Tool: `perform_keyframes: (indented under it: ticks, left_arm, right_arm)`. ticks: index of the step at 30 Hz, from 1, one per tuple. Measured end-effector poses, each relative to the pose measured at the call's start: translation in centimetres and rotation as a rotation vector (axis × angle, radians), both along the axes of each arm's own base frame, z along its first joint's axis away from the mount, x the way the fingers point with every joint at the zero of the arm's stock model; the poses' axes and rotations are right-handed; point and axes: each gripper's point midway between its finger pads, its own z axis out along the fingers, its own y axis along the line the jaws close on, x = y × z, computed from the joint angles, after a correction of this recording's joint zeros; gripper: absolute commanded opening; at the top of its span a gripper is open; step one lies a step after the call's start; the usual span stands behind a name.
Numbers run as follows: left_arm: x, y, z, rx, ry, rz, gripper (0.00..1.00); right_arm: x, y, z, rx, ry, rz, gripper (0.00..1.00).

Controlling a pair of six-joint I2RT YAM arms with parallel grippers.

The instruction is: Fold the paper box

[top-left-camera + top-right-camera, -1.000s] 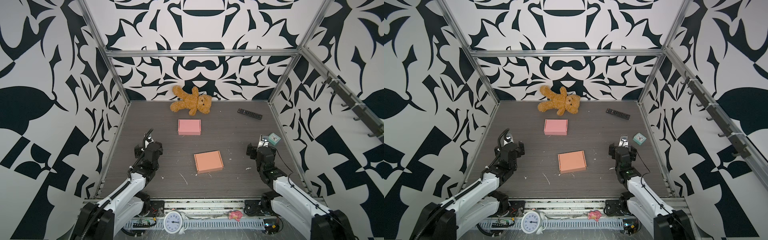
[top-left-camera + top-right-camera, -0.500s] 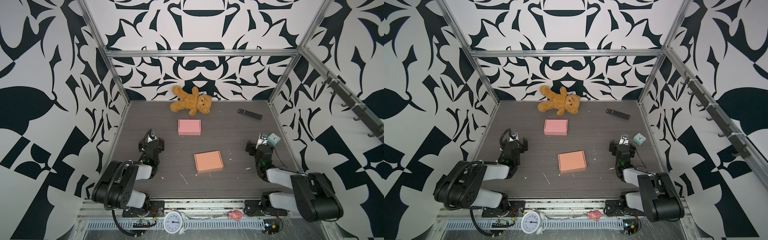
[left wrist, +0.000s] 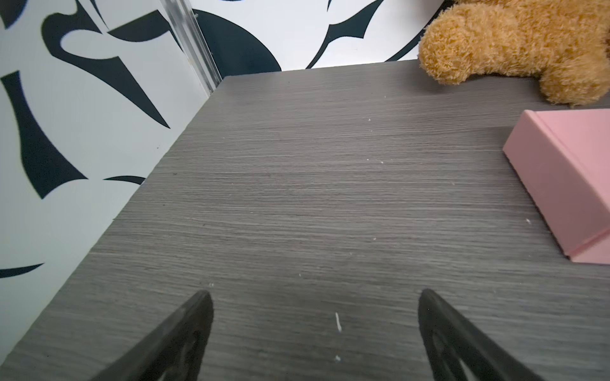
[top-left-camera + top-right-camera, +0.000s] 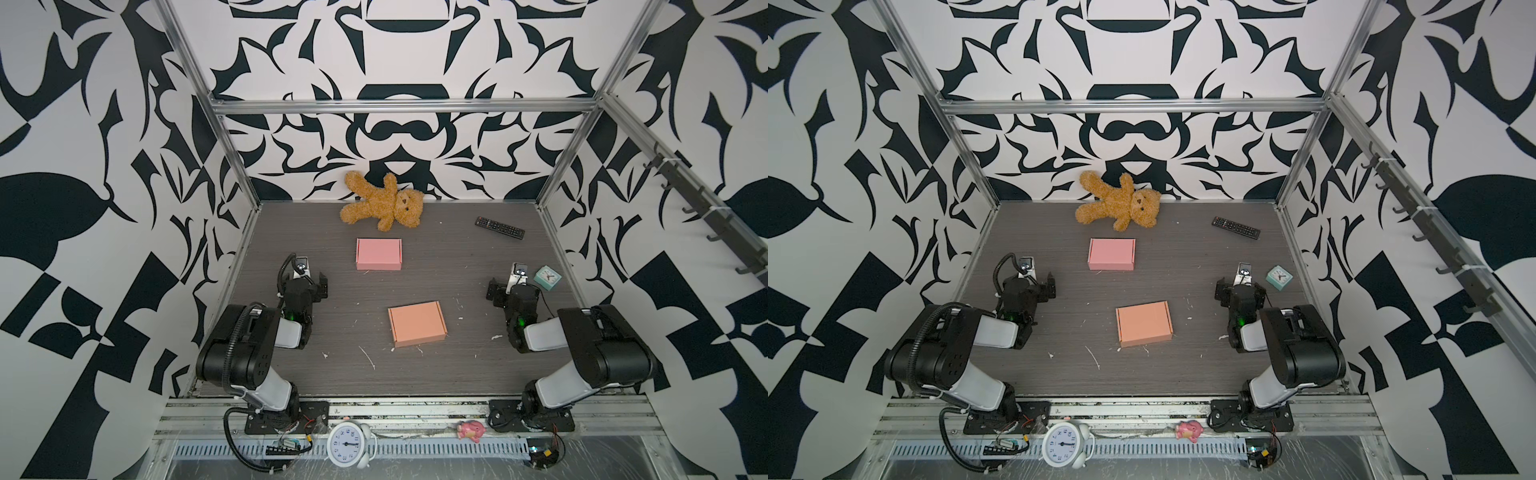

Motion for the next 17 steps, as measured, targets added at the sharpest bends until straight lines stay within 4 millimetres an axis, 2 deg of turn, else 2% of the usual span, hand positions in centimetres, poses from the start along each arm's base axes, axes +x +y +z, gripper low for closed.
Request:
perform_keyframes:
  ticks: [4,17]
  left_arm:
    - [0.16,-0.15,0.24,-0.004,-0.011,-0.007,0.99]
    - [0.71,0.07,0.64,-0.029,-0.020,-0.012,0.99]
  right_arm:
    - [0.74,0.06,0.75,0.001,-0.019,0.000,0.99]
    - [0.68,0.05,0.58,0.001,-0.011,0.000,0.99]
